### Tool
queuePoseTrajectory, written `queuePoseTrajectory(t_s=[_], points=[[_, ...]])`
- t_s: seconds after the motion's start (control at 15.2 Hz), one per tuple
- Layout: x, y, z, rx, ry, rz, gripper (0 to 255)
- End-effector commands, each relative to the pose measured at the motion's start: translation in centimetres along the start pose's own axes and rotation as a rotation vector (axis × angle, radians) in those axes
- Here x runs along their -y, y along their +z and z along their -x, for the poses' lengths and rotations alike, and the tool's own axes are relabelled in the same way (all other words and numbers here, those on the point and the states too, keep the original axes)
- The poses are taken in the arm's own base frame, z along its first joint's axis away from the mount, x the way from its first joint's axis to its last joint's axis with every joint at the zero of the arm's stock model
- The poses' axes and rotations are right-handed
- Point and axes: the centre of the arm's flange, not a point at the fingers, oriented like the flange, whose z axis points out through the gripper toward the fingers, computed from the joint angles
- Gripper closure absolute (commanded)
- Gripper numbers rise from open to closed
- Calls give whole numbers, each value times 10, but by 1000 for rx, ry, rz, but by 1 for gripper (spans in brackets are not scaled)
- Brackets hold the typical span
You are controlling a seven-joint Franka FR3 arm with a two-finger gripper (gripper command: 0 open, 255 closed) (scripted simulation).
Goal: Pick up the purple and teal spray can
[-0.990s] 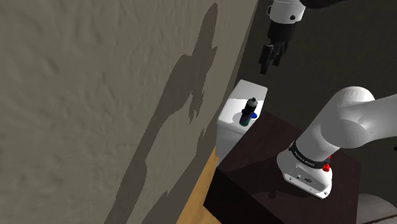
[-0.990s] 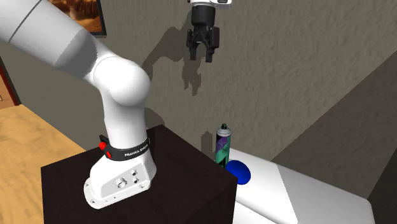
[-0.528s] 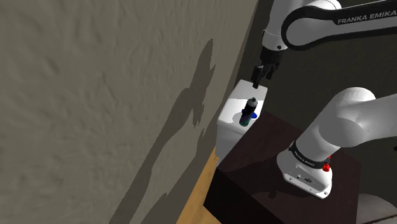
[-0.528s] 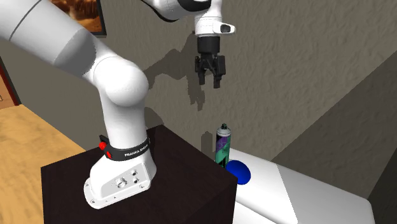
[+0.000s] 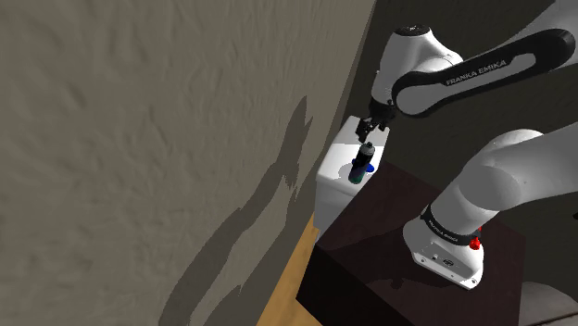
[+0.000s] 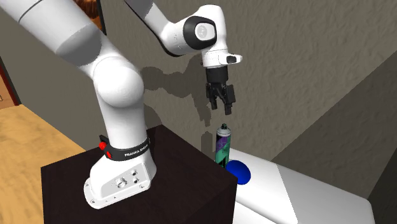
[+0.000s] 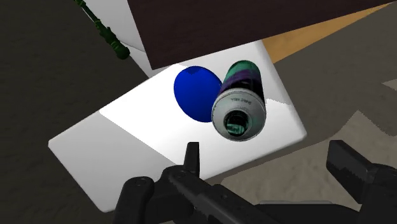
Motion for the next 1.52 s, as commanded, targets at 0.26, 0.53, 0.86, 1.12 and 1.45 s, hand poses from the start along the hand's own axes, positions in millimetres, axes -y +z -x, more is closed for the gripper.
queuePoseTrajectory(t_s=[0.26, 0.53, 0.86, 1.12, 1.45], points=[[-7, 55, -6, -45, 39, 29, 0], [-3, 76, -5, -45, 39, 29, 0], [-2, 84, -4, -45, 39, 29, 255], [-1, 84, -5, -45, 39, 29, 255], [-3, 79, -5, -45, 39, 29, 255]])
